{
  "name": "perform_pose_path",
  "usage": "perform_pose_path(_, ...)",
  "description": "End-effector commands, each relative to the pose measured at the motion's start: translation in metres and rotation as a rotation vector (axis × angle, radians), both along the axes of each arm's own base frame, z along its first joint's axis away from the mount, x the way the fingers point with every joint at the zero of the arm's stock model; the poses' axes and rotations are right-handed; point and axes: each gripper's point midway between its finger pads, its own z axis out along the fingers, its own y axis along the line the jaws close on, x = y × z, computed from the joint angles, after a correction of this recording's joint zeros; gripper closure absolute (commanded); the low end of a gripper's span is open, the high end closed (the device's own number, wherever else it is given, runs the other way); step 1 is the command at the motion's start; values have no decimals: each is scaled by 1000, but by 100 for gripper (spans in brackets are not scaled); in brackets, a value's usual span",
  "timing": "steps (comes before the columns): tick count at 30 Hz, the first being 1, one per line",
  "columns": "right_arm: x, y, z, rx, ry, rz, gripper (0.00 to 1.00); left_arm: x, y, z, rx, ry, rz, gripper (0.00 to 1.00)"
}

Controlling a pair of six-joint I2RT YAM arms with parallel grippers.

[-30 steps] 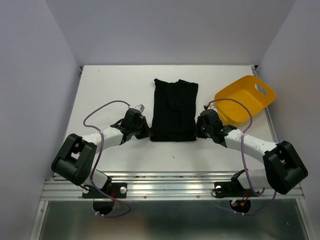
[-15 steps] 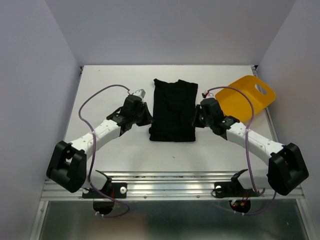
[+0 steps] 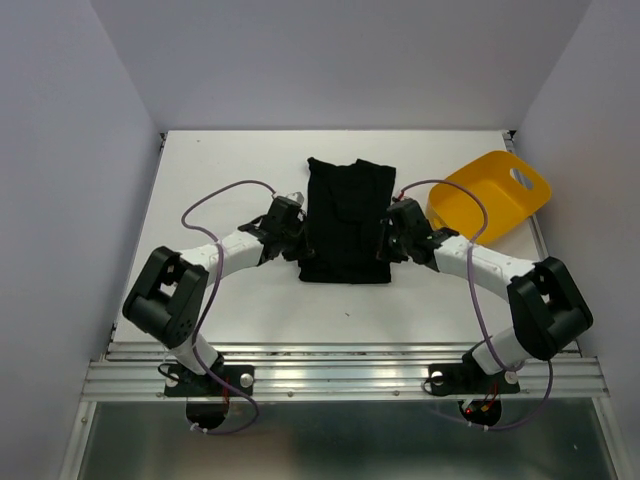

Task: Roll the t-shirts
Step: Roll the T-shirt to the center of the board.

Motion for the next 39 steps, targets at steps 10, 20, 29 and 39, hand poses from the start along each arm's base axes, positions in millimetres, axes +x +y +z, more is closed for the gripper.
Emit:
perform_pose_path(10,29,-25,-49,-161,-13,-127,99,10,9,-41,76,27,64,100)
perform_pose_path(20,20,-19,25,-225,-200,-47,99,23,18,28,100,-95,80,100)
perform_pose_path(29,18,23,45,-151,-222,36,99,14,-20,65,11,-126,30,100)
perform_pose_path(39,17,62,-2,-37,-109,103,99,-2,-35,3,-60,8,46,100)
